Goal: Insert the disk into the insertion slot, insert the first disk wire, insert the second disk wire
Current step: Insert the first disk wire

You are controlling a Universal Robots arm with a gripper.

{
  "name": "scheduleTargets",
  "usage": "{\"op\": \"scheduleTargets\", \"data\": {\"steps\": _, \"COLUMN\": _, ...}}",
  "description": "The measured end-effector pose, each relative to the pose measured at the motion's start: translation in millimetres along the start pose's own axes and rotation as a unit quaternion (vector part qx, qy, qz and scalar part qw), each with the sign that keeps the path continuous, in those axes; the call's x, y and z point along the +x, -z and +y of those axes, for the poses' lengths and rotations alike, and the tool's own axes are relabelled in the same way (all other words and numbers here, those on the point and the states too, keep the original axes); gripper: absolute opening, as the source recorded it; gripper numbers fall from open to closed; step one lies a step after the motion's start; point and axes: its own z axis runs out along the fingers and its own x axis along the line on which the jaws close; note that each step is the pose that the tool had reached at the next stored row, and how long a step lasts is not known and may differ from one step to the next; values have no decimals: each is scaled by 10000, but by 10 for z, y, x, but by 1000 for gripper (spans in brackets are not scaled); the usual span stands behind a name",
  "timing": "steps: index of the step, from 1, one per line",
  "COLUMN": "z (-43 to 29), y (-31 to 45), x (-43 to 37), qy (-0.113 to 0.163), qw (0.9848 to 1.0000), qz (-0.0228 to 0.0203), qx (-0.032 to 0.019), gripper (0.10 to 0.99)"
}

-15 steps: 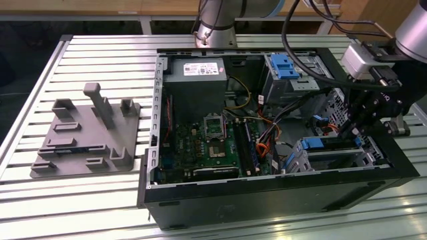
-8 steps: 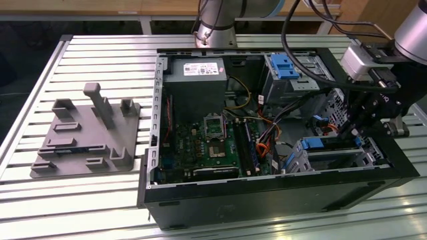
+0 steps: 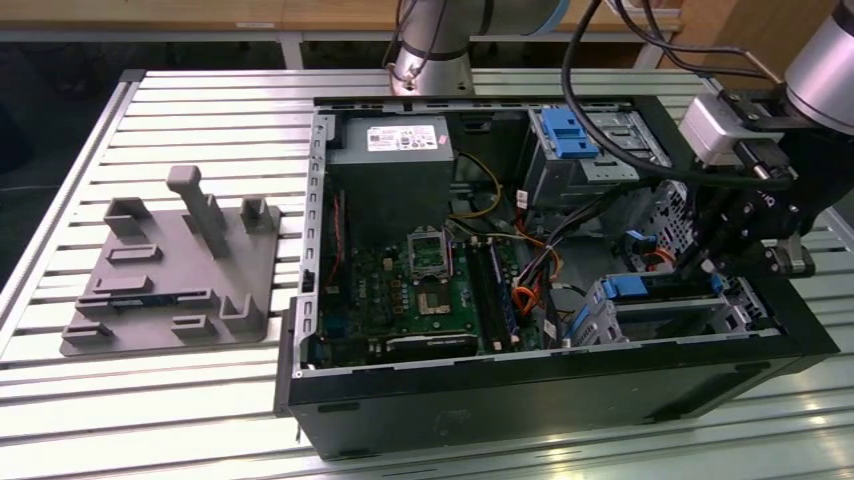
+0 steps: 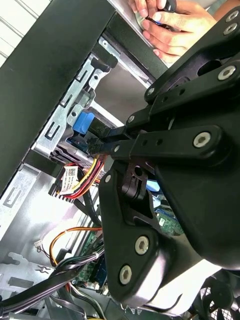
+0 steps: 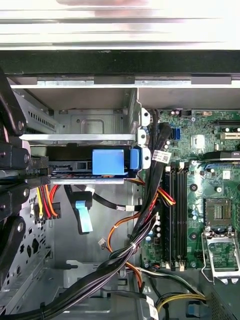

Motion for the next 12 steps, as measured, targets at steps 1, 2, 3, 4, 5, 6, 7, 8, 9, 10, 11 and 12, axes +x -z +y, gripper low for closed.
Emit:
{"op": "scheduleTargets", "data": {"steps": 1, "z": 0, "y": -4, "x": 0, "qy": 0, "qw": 10000, "qz": 1, "qx": 0, "gripper": 169}}
{"op": "scheduleTargets", "data": {"steps": 2, "z": 0, "y": -8, "x": 0, "qy": 0, "qw": 10000, "qz": 1, "qx": 0, "gripper": 169}}
{"op": "scheduleTargets", "data": {"steps": 3, "z": 0, "y": -13, "x": 0, "qy": 0, "qw": 10000, "qz": 1, "qx": 0, "gripper": 169}}
{"op": "scheduleTargets", "data": {"steps": 4, "z": 0, "y": -19, "x": 0, "qy": 0, "qw": 10000, "qz": 0, "qx": 0, "gripper": 169}}
{"op": "scheduleTargets", "data": {"steps": 5, "z": 0, "y": -24, "x": 0, "qy": 0, "qw": 10000, "qz": 0, "qx": 0, "gripper": 169}}
{"op": "scheduleTargets", "data": {"steps": 6, "z": 0, "y": -30, "x": 0, "qy": 0, "qw": 10000, "qz": 0, "qx": 0, "gripper": 169}}
{"op": "scheduleTargets", "data": {"steps": 7, "z": -1, "y": -37, "x": 0, "qy": 0, "qw": 10000, "qz": 0, "qx": 0, "gripper": 169}}
{"op": "scheduleTargets", "data": {"steps": 8, "z": -1, "y": -42, "x": 2, "qy": 0, "qw": 10000, "qz": 2, "qx": 0, "gripper": 169}}
{"op": "scheduleTargets", "data": {"steps": 9, "z": -1, "y": -45, "x": 3, "qy": 0, "qw": 10000, "qz": 4, "qx": 1, "gripper": 169}}
{"op": "scheduleTargets", "data": {"steps": 10, "z": -1, "y": -48, "x": 5, "qy": 0, "qw": 10000, "qz": 4, "qx": 0, "gripper": 169}}
{"op": "scheduleTargets", "data": {"steps": 11, "z": -1, "y": -58, "x": 8, "qy": 0, "qw": 10000, "qz": -1, "qx": 0, "gripper": 235}}
{"op": "scheduleTargets", "data": {"steps": 12, "z": -1, "y": -57, "x": 8, "qy": 0, "qw": 10000, "qz": -1, "qx": 0, "gripper": 298}}
